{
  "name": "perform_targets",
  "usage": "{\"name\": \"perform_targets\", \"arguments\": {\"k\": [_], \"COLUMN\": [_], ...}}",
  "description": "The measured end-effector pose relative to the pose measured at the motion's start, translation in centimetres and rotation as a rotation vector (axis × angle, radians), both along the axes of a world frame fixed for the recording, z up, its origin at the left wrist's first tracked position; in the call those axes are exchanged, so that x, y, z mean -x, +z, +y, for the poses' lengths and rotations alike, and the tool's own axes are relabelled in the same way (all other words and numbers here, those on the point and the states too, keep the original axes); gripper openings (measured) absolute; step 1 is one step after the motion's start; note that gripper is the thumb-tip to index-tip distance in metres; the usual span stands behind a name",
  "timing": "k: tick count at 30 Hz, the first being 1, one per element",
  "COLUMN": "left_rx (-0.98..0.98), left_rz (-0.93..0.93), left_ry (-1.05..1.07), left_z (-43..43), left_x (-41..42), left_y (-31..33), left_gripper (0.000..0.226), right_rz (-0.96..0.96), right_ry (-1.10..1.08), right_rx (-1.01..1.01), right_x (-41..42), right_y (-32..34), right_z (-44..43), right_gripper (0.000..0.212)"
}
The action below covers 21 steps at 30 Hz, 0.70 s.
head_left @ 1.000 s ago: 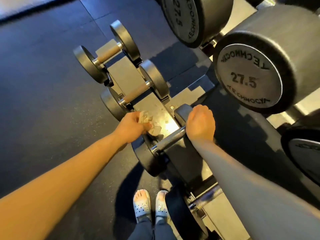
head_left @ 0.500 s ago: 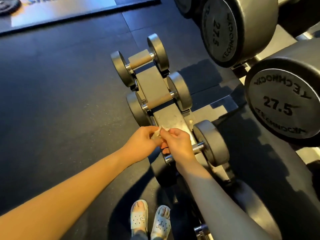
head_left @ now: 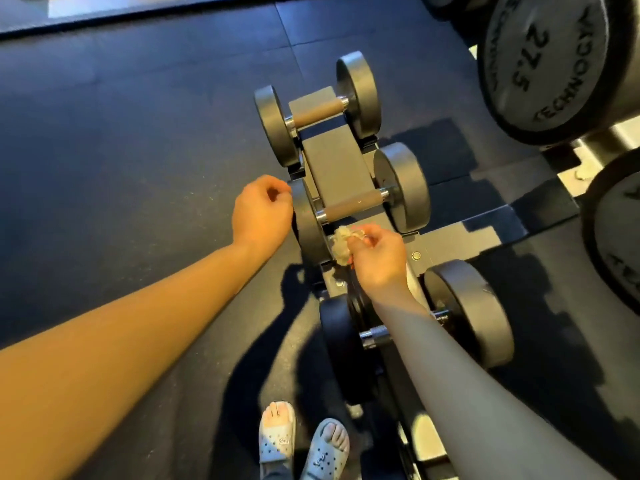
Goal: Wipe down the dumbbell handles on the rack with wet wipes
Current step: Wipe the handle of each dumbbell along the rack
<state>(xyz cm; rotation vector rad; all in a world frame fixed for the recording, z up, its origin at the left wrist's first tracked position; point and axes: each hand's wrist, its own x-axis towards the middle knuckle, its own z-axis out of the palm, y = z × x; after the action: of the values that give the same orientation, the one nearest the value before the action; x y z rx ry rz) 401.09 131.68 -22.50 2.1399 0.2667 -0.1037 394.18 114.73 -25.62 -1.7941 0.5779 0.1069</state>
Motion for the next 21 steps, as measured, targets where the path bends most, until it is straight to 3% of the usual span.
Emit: {"name": "perform_targets", "arguments": {"k": [3,8,11,15,19,21], "left_rx": [-0.056,0.128,0.051,-0.01,0.026,0.036], "left_rz": [0.005,0.206,0.206,0.193,0.213,0.173], "left_ry": [0.067,0.312,0.389,0.385,0.42,0.421], "left_z": [-0.8,-3.9,-4.8,-5.0,-5.0,-5.2], "left_x": [-2.5,-4.2,-4.2,-4.1,-3.7,-3.7], "left_y": [-1.7,-5.1,-6.4,-6.2,-6.4,-6.5], "left_gripper": [0.02,0.039,0.039,0.035,0.034,0.035], "right_rz": [-0.098,-0.303,-0.326,-0.069,0.189,0.345], "right_ry": [0.172,0.369,0.616,1.034,1.156,1.15], "right_rx": [0.235,0.567,0.776,1.051,0.93,0.777], "right_x": [-1.3,-4.4,-7.4,-11.1,-13.2,-14.7], "right_y": [-0.5,-1.2,-1.4,-0.9,0.7,1.3], "right_z": [-0.2,-0.2,-0.2,0.7,1.1,1.4], "right_gripper": [0.017,0.021,0.02,0.016,0.024,0.026]}}
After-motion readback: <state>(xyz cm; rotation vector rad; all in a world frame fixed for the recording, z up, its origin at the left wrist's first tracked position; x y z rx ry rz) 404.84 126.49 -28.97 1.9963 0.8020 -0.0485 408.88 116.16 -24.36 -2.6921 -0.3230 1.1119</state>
